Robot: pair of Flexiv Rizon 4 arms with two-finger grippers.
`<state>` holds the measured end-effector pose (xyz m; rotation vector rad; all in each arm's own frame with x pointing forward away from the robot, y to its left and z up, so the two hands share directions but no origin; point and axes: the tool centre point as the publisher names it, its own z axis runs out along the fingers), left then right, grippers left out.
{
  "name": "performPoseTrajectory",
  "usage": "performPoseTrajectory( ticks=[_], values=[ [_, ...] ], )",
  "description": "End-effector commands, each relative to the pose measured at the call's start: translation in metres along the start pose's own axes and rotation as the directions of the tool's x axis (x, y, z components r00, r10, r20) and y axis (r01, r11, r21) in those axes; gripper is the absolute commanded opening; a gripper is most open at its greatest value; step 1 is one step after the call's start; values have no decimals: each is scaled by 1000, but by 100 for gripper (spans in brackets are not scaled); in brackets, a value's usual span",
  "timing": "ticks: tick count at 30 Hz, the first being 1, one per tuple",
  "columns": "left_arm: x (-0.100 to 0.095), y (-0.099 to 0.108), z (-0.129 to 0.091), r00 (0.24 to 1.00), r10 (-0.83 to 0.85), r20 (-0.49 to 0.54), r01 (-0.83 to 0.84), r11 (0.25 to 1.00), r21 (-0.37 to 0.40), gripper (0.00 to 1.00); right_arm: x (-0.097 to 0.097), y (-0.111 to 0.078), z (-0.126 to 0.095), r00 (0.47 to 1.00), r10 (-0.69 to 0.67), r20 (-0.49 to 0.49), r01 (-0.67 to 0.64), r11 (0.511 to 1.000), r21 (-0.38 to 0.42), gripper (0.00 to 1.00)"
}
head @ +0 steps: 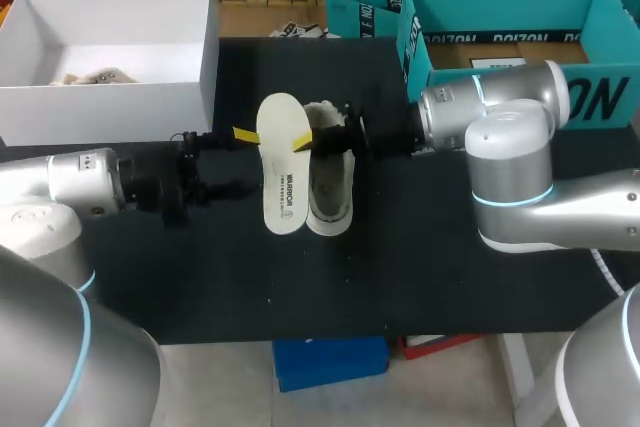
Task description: Take the shoe out of the shoebox, open the shoe tongue, remove and reinsert the insole, then place the shoe into the shoebox
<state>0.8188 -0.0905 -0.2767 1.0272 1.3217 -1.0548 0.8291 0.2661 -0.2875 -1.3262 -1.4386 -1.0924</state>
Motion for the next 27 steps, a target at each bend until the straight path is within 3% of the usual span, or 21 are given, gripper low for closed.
performPoseTrajectory(
  ticks=[1,8,19,23,24,27],
  values=[
    [7,3,9,1000,7,21,-7,1000,-21,100,-1,0,1,1000,0,-1,0,1000,-3,0],
    [8,14,12,999,21,37,-19,997,-70,83,-1,0,1,1000,0,-1,0,1000,-3,0],
    [4,23,24,998,37,56,-32,995,-94,76,-1,0,1,1000,0,-1,0,1000,-3,0],
    [5,24,26,997,36,62,-30,995,-96,60,-1,0,1,1000,0,-1,0,1000,-3,0],
    [5,25,26,997,36,63,-29,995,-95,50,-1,0,1,1000,0,-1,0,1000,-3,0],
    [7,26,27,997,36,62,-30,995,-94,36,-1,0,1,1000,0,-1,0,1000,-3,0]
  ],
)
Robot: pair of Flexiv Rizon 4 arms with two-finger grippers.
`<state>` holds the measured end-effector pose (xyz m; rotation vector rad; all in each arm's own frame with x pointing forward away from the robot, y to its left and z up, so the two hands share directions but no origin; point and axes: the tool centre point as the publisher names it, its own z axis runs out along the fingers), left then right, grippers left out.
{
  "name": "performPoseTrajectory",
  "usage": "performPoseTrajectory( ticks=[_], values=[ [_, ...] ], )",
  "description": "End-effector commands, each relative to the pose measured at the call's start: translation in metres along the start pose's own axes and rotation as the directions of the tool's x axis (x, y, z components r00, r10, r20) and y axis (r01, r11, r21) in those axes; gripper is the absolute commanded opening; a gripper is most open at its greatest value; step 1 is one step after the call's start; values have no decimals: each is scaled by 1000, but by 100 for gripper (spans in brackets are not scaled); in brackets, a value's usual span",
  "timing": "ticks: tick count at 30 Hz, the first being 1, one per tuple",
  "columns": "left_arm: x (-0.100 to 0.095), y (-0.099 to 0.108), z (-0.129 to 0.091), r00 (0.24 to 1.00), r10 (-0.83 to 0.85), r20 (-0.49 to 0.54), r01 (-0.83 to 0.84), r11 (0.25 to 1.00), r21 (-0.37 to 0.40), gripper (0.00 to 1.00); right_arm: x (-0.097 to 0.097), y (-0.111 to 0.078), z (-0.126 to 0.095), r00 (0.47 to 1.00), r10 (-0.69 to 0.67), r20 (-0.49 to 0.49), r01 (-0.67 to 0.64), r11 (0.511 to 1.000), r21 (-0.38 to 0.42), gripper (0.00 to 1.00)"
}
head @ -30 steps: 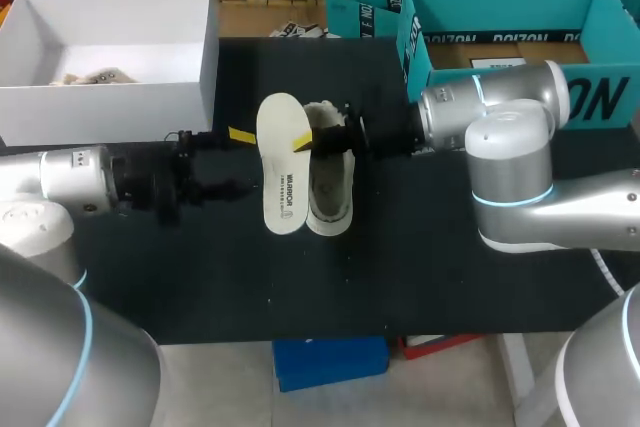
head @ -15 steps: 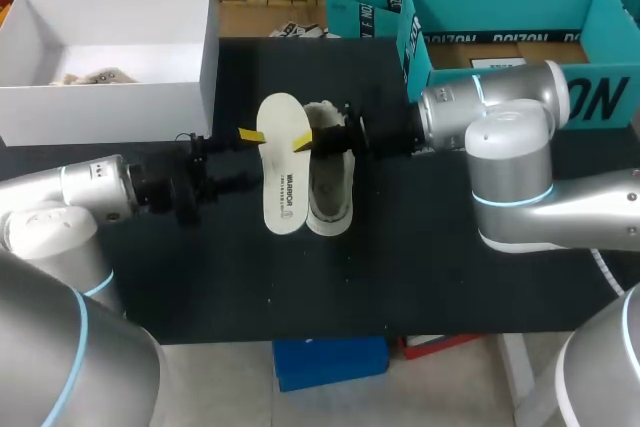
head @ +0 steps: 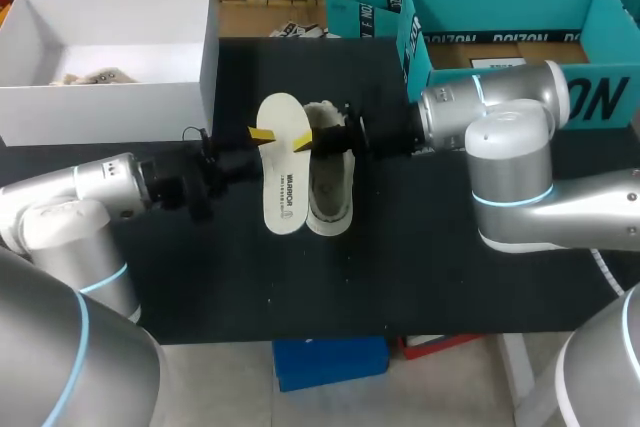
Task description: Take the shoe out of the shoebox, open the shoe tongue, remove and reinsert the insole, then place the shoe into the shoebox
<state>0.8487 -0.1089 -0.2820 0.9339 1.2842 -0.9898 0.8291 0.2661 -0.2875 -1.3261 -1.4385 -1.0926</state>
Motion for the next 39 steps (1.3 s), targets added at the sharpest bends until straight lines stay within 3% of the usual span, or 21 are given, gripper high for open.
performPoseTrajectory(
  ticks=[1,2,4,7,11,12,13,14,21,27,39],
  values=[
    [3,1,3,1000,4,-5,-4,1000,-2,34,-1,0,1,1000,0,-1,0,1000,-3,0],
    [4,1,4,1000,5,-9,-5,1000,2,32,-1,0,1,1000,0,-1,0,1000,-3,0],
    [6,1,5,1000,3,-14,-2,1000,8,13,-1,0,1,1000,0,-1,0,1000,-3,0],
    [8,-1,6,1000,-2,-18,3,1000,21,0,-1,0,1,1000,0,-1,0,1000,-3,0],
    [12,-1,7,1000,-10,-28,11,1000,29,0,-1,0,1,1000,-3,-3,3,1000,-3,0],
    [12,0,7,999,-15,-34,16,999,30,0,0,0,1,1000,0,-2,0,1000,-6,5],
    [13,0,6,999,-24,-42,25,999,30,0,0,0,1,1000,4,2,-4,1000,-26,92],
    [13,0,5,998,-30,-55,32,999,30,0,1,0,-1,1000,7,0,-7,1000,-29,100],
    [16,-1,-19,983,-82,-163,84,996,5,0,0,-11,-14,998,41,46,-36,993,-111,100],
    [17,-9,-49,961,-92,-260,97,995,9,0,-3,-31,-29,993,86,81,-70,980,-189,100],
    [21,-54,-87,895,-117,-431,187,974,125,0,-8,-67,-58,978,157,139,-98,928,-359,100]
  ],
)
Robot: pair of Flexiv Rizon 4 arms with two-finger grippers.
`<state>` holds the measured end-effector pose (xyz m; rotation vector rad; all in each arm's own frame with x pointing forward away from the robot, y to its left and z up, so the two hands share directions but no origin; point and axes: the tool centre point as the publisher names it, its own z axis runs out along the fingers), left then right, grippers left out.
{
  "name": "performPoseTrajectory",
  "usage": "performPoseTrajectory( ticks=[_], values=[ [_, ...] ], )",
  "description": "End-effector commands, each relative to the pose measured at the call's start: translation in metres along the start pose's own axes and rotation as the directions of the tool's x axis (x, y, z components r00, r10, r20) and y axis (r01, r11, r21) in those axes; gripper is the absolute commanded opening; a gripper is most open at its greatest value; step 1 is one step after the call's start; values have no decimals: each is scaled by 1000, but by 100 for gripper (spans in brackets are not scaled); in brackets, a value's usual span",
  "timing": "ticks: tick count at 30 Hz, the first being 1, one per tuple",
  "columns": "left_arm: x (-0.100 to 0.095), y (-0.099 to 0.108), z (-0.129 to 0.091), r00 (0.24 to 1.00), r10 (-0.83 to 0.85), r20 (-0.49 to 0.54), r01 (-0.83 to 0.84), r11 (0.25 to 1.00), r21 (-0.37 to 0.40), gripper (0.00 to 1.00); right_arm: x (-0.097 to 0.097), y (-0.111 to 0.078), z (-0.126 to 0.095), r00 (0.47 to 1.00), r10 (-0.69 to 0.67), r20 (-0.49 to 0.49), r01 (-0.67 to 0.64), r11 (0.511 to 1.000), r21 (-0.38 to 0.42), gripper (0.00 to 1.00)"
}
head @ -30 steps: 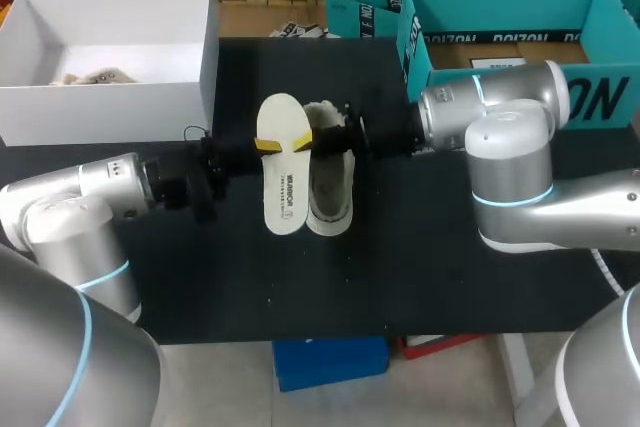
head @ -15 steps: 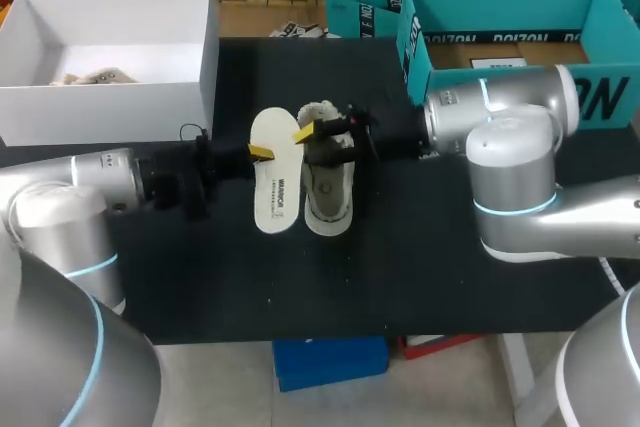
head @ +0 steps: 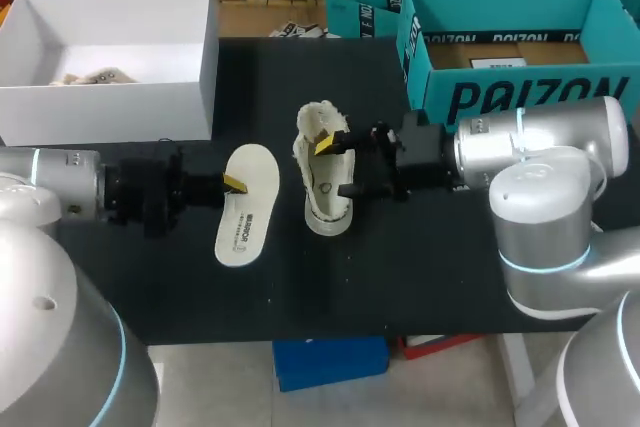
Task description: Take the shoe out of the shoebox, open the shoe tongue, remove and reinsert the insole, then place the shoe into the shoebox
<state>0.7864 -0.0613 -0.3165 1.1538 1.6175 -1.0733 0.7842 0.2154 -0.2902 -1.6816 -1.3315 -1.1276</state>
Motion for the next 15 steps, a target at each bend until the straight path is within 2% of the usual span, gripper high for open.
performPoseTrajectory(
  ticks=[1,9,15],
  values=[
    [1,-17,-21,995,1,-103,3,999,38,0,0,-19,-18,1000,9,16,-7,992,-125,100],
    [4,-50,-34,983,28,-184,-4,991,131,0,0,-35,-41,999,19,50,-10,985,-174,100],
    [10,-67,-41,969,42,-242,0,985,173,0,2,-47,-55,997,23,71,-9,981,-192,100]
  ],
)
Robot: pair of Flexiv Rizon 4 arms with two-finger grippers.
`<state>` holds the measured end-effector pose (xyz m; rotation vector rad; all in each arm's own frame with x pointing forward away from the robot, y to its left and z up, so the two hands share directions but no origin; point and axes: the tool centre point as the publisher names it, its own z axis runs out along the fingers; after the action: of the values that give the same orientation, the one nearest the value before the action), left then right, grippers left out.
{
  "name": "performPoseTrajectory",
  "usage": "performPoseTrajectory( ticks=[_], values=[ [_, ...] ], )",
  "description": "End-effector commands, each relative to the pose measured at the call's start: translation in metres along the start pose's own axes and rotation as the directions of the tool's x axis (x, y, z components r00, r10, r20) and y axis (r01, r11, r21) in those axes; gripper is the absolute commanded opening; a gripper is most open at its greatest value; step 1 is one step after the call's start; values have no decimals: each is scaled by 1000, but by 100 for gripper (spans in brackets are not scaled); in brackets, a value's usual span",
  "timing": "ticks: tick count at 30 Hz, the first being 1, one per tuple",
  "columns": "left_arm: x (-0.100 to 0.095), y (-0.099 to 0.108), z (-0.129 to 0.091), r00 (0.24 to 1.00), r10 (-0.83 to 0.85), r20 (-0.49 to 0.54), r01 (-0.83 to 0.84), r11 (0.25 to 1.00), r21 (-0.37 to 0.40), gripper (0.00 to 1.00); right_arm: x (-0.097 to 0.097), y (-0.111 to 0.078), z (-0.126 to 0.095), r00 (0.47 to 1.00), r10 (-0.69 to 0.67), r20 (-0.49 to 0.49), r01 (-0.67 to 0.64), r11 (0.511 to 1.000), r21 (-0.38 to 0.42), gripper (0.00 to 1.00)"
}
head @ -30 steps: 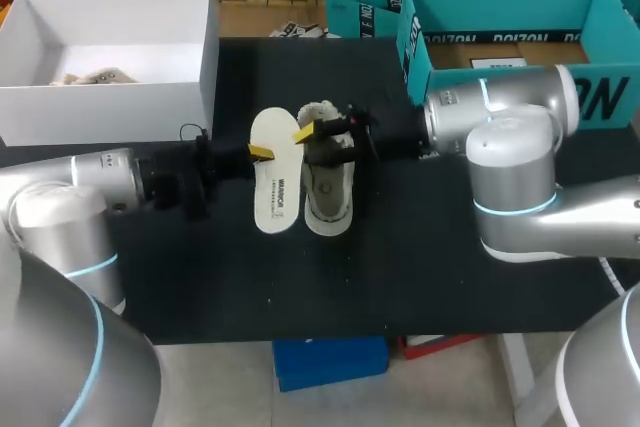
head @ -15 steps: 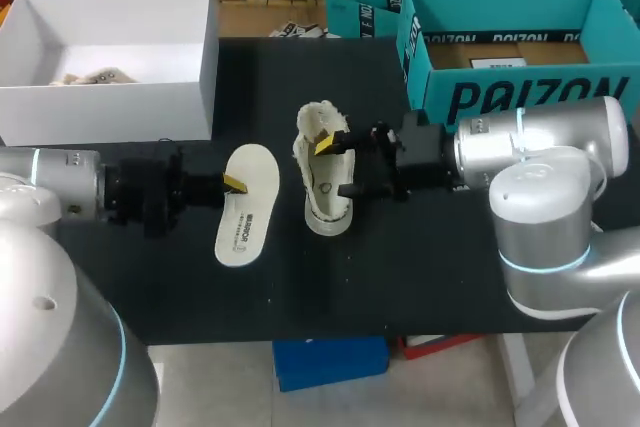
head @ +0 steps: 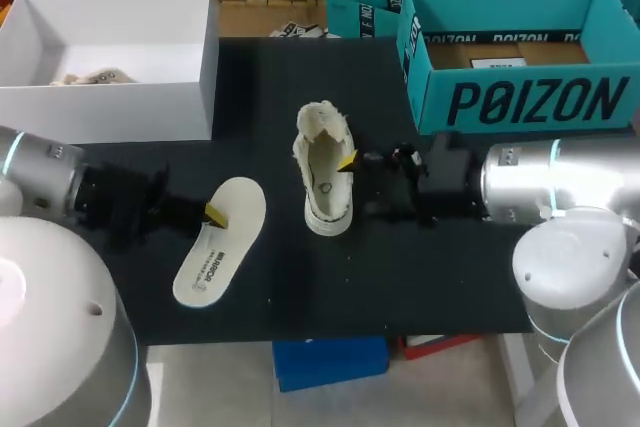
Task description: Take the shoe out of the shoebox, open the shoe tongue, remove and reinsert the insole, then place the shoe into the shoebox
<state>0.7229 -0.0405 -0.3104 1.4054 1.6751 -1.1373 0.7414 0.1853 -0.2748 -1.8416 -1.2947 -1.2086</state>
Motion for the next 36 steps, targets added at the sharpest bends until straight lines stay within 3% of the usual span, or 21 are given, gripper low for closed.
performPoseTrajectory(
  ticks=[1,11,21,30,36],
  values=[
    [0,-13,-8,997,1,-83,0,1000,11,0,2,-12,-18,1000,3,21,-2,999,-40,100],
    [6,-32,-6,987,10,-158,-1,998,58,0,11,-26,-40,998,-13,55,15,999,-34,100],
    [-10,-44,11,979,61,-195,-34,990,137,0,12,-27,-41,998,-13,61,15,999,-34,100],
    [-16,-30,42,965,72,-253,-29,985,170,0,12,-27,-41,998,-13,61,15,999,-34,100],
    [-16,-13,64,950,70,-303,-27,989,143,0,12,-27,-41,998,-13,61,15,999,-34,100]
  ],
)
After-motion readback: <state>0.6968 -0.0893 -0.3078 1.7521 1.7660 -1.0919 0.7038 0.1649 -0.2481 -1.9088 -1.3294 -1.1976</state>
